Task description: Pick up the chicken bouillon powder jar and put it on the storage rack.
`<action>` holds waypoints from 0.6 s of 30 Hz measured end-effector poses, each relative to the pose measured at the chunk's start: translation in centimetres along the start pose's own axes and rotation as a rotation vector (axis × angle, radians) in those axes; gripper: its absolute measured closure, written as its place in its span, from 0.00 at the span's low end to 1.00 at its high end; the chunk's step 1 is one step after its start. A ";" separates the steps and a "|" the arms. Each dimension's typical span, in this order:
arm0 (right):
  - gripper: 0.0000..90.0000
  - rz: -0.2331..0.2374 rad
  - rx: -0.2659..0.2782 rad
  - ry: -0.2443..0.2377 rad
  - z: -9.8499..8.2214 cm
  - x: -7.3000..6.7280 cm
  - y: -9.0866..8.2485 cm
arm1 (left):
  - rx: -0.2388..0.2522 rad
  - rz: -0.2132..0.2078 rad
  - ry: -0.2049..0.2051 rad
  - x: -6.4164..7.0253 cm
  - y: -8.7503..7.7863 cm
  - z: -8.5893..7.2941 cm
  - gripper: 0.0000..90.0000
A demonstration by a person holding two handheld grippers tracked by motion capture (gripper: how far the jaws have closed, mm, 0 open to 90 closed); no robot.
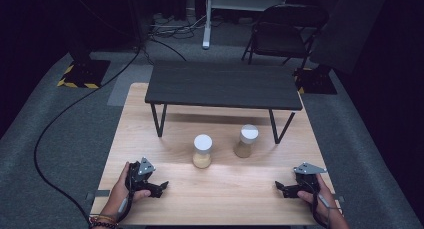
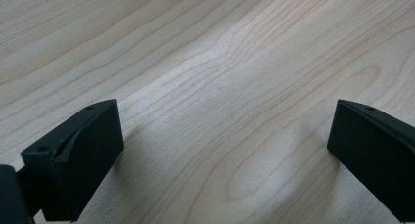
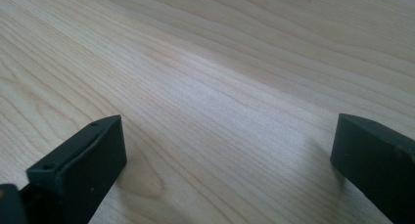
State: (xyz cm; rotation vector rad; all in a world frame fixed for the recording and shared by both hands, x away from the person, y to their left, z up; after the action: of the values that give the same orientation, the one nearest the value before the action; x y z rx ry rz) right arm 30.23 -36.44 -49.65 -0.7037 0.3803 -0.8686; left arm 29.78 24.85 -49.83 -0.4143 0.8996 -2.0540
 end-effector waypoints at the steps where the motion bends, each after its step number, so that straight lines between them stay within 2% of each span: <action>1: 0.00 0.000 0.000 0.000 0.0 0.0 0.0 | 0.000 0.000 -0.001 0.0 0.0 0.0 0.00; 14: 0.00 0.001 0.000 0.000 0.0 0.0 0.0 | -0.014 0.012 -0.015 0.1 -0.2 0.1 0.01; 18: 0.00 0.002 0.000 -0.001 0.0 0.1 0.0 | 0.018 -0.002 -0.038 -0.2 -0.6 0.0 0.02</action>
State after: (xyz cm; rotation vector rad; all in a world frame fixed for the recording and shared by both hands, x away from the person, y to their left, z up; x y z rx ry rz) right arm 30.31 -36.49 -49.65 -0.7032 0.3801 -0.8668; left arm 29.56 25.21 -49.36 -0.4430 0.8571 -2.0476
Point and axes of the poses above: each handheld gripper's, and its own axes: y roughly forward along the jaws, z roughly out of its top, x roughly to its right, the point moved 7 cm from there along y, roughly forward along the jaws, and after that the axes turned 3 degrees about z, right-handed, at the moved point
